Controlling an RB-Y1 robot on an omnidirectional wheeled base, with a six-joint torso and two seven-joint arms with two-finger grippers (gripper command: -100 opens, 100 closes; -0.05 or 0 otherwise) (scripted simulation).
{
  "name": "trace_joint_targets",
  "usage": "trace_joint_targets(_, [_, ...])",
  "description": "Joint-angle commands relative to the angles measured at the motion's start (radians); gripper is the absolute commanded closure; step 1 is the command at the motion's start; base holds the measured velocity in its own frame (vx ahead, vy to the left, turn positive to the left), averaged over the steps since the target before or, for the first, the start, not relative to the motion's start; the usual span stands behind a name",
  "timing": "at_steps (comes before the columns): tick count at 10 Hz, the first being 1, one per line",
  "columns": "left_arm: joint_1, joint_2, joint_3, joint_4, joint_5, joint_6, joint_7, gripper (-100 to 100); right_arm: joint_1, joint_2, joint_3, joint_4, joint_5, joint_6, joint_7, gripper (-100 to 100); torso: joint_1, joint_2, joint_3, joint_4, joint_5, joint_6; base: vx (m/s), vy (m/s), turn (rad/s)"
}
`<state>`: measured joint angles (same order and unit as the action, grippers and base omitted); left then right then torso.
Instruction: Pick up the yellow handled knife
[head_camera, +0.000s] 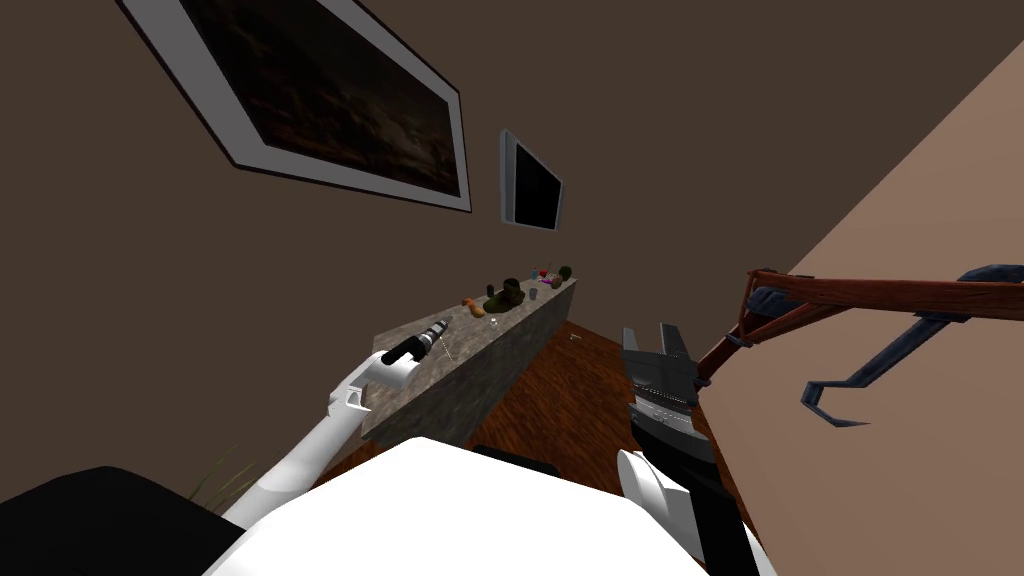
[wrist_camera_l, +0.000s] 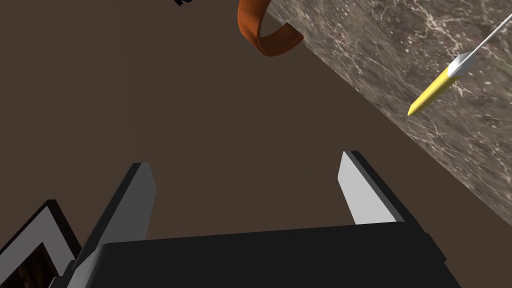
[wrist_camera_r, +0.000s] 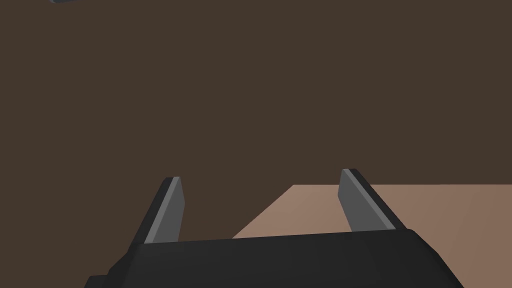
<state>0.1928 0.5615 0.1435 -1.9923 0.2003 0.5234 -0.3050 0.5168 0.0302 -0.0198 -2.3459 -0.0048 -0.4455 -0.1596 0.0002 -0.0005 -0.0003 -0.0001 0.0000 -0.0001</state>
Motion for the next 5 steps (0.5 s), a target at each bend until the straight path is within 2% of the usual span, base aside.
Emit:
trace_joint_targets(1, [-0.005,0.012,0.002,0.015,0.01,0.046,-0.005,-100,0.0,0.0,0.0,0.0,0.0,0.0,0.0,0,0.0,0.0,0.0,0.0,0.0,0.0,0.007,0.002,-0.026])
trace_joint_targets(2, [-0.026,0.033,0.002,0.04,0.025,0.075,-0.014,-100,0.0,0.0,0.0,0.0,0.0,0.0,0.0,0,0.0,0.0,0.0,0.0,0.0,0.0,0.009,0.004,-0.043])
trace_joint_targets(4, [-0.026,0.033,0.002,0.04,0.025,0.115,-0.014,-100,0.0,0.0,0.0,0.0,0.0,0.0,0.0,0,0.0,0.0,0.0,0.0,0.0,0.0,0.004,0.002,-0.013])
trace_joint_targets(5, [-0.047,0.051,0.003,0.065,0.041,0.152,-0.023,-100,0.0,0.0,0.0,0.0,0.0,0.0,0.0,0,0.0,0.0,0.0,0.0,0.0,0.0,0.01,0.003,-0.05])
